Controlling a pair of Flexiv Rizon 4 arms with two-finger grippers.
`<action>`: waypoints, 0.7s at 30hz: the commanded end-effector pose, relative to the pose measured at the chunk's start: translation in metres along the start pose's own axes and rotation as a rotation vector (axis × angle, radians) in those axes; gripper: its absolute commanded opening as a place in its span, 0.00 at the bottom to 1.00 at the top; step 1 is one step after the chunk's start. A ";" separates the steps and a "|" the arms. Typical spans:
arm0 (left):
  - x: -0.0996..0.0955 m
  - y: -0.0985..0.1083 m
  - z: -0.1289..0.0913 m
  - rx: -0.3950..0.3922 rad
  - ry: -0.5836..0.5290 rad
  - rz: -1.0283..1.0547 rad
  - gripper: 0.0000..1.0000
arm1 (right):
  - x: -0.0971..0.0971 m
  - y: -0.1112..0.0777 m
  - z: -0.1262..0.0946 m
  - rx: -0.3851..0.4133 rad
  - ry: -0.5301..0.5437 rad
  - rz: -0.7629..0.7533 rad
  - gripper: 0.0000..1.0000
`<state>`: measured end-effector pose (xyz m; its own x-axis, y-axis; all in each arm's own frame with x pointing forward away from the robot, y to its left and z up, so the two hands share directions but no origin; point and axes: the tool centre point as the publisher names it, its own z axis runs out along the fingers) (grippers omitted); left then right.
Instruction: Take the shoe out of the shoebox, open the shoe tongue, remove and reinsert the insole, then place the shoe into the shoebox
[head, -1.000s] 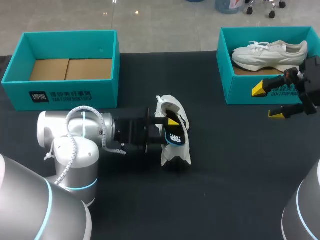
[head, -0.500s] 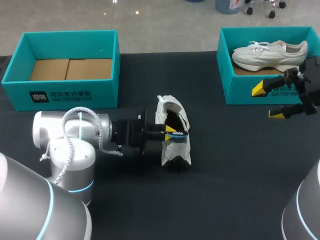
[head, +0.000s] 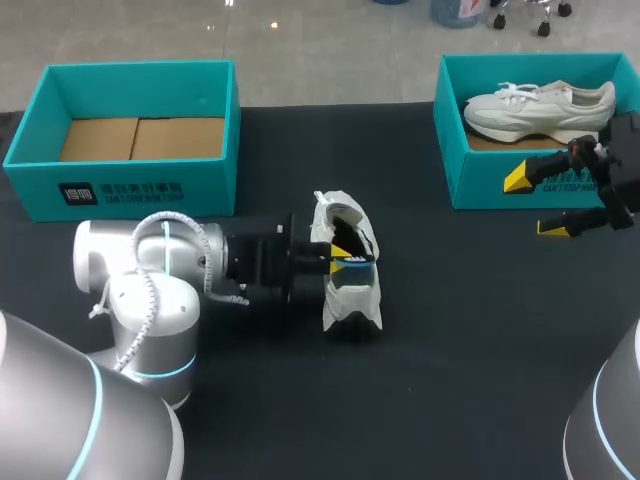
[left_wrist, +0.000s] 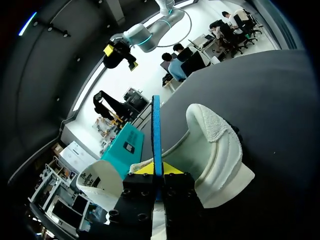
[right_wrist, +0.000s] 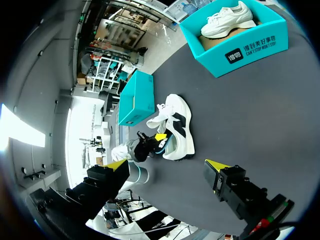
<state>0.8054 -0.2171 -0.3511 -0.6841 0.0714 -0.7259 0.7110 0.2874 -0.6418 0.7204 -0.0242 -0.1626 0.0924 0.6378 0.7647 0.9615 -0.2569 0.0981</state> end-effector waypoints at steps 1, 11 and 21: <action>-0.003 -0.007 0.002 0.017 0.007 -0.005 0.32 | 0.000 -0.001 0.000 -0.002 -0.003 0.001 1.00; -0.004 -0.033 -0.019 0.032 -0.019 0.033 0.22 | 0.000 -0.001 0.000 -0.002 -0.003 0.001 1.00; 0.006 -0.026 -0.009 0.014 0.019 0.002 0.00 | 0.000 -0.001 0.000 -0.002 -0.003 0.001 1.00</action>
<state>0.7754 -0.2073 -0.3335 -0.6829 0.0824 -0.7259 0.7162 0.2715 -0.6429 0.7204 -0.0243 -0.1626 0.0924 0.6378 0.7646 0.9614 -0.2569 0.0981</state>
